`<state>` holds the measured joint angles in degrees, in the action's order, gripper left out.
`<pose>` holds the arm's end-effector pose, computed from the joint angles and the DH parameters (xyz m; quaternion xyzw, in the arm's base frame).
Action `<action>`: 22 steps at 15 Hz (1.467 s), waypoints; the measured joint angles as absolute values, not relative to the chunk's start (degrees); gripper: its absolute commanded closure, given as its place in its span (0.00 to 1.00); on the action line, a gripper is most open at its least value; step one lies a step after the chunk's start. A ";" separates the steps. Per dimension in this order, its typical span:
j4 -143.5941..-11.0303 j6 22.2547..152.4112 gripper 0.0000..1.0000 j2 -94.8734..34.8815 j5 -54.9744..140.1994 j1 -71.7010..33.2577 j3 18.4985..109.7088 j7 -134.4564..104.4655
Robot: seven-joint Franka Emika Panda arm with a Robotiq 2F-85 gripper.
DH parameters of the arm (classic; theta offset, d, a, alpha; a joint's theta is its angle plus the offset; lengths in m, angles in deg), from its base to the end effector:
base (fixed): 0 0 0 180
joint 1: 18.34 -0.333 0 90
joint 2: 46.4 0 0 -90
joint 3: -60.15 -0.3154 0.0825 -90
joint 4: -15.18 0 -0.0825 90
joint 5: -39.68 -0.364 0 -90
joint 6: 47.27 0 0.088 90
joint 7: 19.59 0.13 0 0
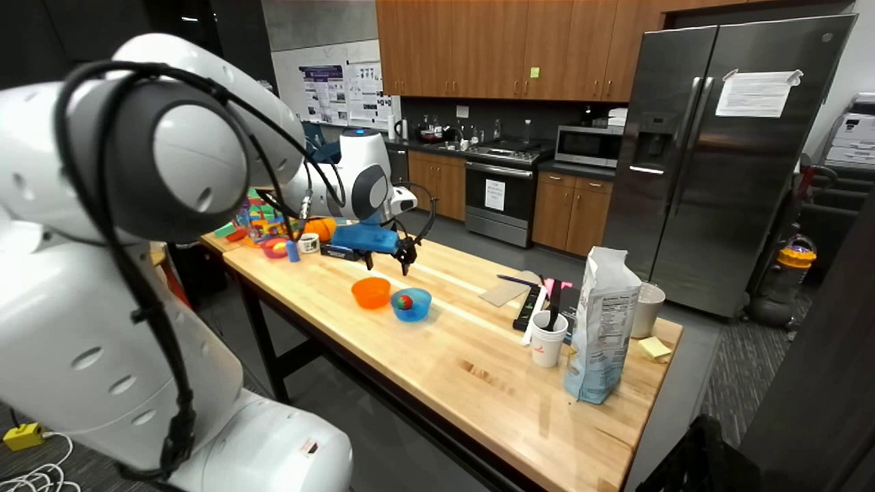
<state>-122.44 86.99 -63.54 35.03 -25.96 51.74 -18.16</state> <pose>0.4393 0.1306 0.4384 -0.9877 -0.1010 -0.1159 0.0284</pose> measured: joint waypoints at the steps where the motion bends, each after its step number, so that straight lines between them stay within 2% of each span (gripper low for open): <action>1: -119.12 86.95 0.00 -60.14 35.44 -26.00 51.26 -17.78; 6: -101.32 81.69 0.00 -43.44 42.76 -25.98 50.94 -13.21; 11: -84.49 65.63 0.00 -30.69 52.26 -28.13 51.71 -5.65; 16: -74.88 53.08 0.00 -24.95 54.09 -31.51 52.56 -2.33; 22: -70.98 53.84 0.00 -23.25 54.09 -33.22 53.01 -0.12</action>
<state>-70.98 53.84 -23.25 54.09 -33.22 53.01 -0.12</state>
